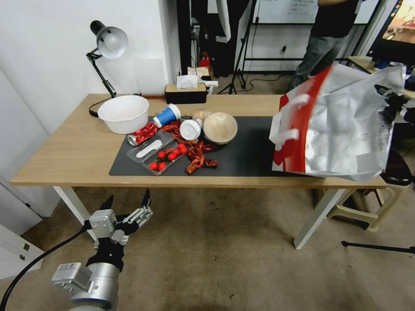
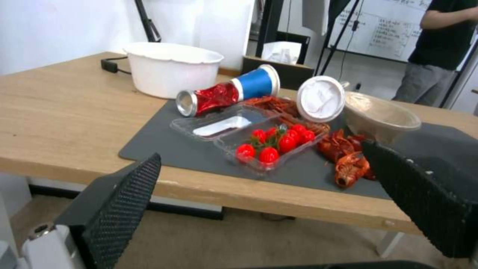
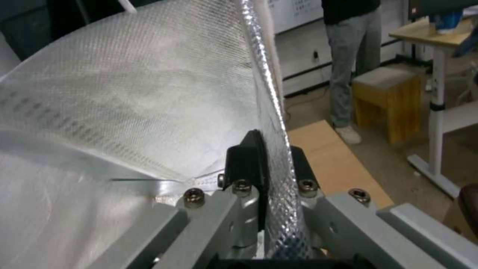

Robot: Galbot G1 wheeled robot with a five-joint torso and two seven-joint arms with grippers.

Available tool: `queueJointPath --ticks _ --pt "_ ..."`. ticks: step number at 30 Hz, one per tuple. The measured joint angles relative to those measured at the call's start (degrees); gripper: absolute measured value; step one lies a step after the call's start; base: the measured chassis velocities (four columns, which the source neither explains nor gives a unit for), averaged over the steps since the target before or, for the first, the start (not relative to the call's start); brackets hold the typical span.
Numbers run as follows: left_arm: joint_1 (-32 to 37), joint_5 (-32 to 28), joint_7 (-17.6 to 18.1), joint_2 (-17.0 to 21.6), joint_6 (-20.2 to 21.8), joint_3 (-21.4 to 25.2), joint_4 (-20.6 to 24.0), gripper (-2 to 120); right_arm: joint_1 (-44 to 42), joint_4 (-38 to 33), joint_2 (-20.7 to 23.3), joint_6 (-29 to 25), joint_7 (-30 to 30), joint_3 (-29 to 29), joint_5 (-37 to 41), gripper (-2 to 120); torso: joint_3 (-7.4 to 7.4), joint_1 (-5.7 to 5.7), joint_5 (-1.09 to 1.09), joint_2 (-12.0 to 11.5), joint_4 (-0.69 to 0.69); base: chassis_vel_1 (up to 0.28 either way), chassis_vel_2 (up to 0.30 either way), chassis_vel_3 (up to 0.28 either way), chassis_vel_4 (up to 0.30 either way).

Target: Pick up the food delivery bag from the floor and place it on the table.

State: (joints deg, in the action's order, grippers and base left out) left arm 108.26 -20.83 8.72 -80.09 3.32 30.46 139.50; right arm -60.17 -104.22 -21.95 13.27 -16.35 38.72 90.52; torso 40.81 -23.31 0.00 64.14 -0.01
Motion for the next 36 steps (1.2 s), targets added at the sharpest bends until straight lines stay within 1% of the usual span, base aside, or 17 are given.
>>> queueJointPath --ticks 2,5,10,12,14,17,18,20,21,23,24,27,29,30,33,34,36 --pt "0.0 0.0 0.0 0.0 0.0 0.0 0.0 100 0.1 0.1 0.0 0.0 0.0 -0.2 0.0 0 0.0 0.0 0.0 0.0 0.0 0.0 0.0 0.0 0.0" --pt "-0.2 0.0 0.0 0.0 0.0 0.1 -0.3 100 3.9 1.7 -1.2 0.7 -0.6 -4.2 0.0 0 0.0 0.0 0.0 0.0 0.0 0.0 0.0 0.0 0.0" --pt "-0.1 0.0 -0.1 -0.1 0.0 0.1 -0.4 100 6.1 2.6 -2.0 1.4 -1.1 -6.3 -0.2 0 0.0 0.01 0.0 0.0 0.0 0.0 0.0 0.0 0.0" --pt "0.0 0.0 -0.2 -0.3 0.0 0.0 -0.5 100 7.8 3.1 -2.5 1.4 -1.0 -7.7 -0.9 11 0.0 0.0 0.0 0.0 0.0 0.0 0.0 0.0 0.0" --pt "0.0 0.0 -0.3 -0.4 0.0 0.0 -0.6 100 8.5 3.2 -2.7 1.4 -0.9 -8.1 -1.0 14 0.0 0.0 0.0 0.0 0.0 0.0 0.0 0.0 0.0" --pt "0.2 0.4 -0.5 -0.8 -0.3 -0.2 -0.8 100 11.8 4.2 -3.3 1.2 -0.9 -10.2 -1.3 28 0.0 0.0 0.0 0.0 0.0 0.0 0.0 0.0 0.0" --pt "0.2 0.4 -0.5 -0.8 -0.3 -0.2 -0.8 100 11.8 4.2 -3.3 1.2 -0.9 -10.2 -1.3 28 0.0 0.0 0.0 0.0 0.0 0.0 0.0 0.0 0.0" --pt "0.3 0.5 -0.6 -0.9 -0.5 -0.2 -0.9 100 13.6 4.8 -3.6 1.1 -0.9 -11.4 -1.6 38 -0.01 0.0 -0.01 0.0 0.01 0.0 0.0 0.0 0.0" --pt "0.3 0.5 -0.6 -0.9 -0.5 -0.2 -0.9 100 13.6 4.8 -3.6 1.1 -0.9 -11.4 -1.6 38 -0.01 0.0 -0.01 0.0 0.01 0.0 0.0 0.0 0.0" --pt "0.2 0.6 -0.6 -1.0 -0.6 -0.1 -0.9 100 14.9 5.1 -3.9 1.1 -0.9 -12.2 -1.8 45 -0.01 0.0 0.0 0.0 0.01 0.0 0.0 0.0 0.0" --pt "0.1 0.6 -0.6 -1.0 -0.6 -0.1 -0.9 100 15.3 5.2 -3.9 1.1 -0.8 -12.6 -2.1 51 0.0 0.0 0.0 0.0 0.0 0.0 0.0 0.0 0.0" --pt "0.1 0.5 -0.6 -1.0 -0.6 0.0 -0.9 100 15.7 5.3 -4.1 1.1 -0.4 -13.0 -2.6 60 -0.01 0.0 0.0 0.0 -0.01 0.0 0.0 0.0 0.0" --pt "0.1 0.5 -0.6 -1.0 -0.6 0.0 -0.9 100 16.2 5.3 -4.3 1.3 -0.3 -13.5 -2.7 71 -0.01 0.0 0.0 0.0 0.01 0.0 0.0 0.0 0.0" --pt "0.1 0.5 -0.6 -1.0 -0.6 0.0 -0.9 100 16.2 5.3 -4.3 1.3 -0.3 -13.5 -2.7 71 -0.01 0.0 0.0 0.0 0.01 0.0 0.0 0.0 0.0" --pt "0.0 0.4 -0.5 -0.9 -0.4 0.1 -0.9 100 16.2 4.8 -4.5 1.5 0.0 -13.8 -2.8 86 -0.01 0.0 0.0 0.0 0.0 0.0 0.0 0.0 0.0" --pt "0.0 0.4 -0.5 -0.9 -0.4 0.1 -0.9 100 16.2 4.8 -4.5 1.5 0.0 -13.8 -2.8 86 -0.01 0.0 0.0 0.0 0.0 0.0 0.0 0.0 0.0" --pt "0.0 0.3 -0.5 -0.8 -0.3 0.2 -0.9 100 15.9 4.5 -4.6 1.6 0.5 -13.7 -3.2 95 -0.01 0.0 0.0 0.0 0.0 0.0 0.0 0.0 0.0"
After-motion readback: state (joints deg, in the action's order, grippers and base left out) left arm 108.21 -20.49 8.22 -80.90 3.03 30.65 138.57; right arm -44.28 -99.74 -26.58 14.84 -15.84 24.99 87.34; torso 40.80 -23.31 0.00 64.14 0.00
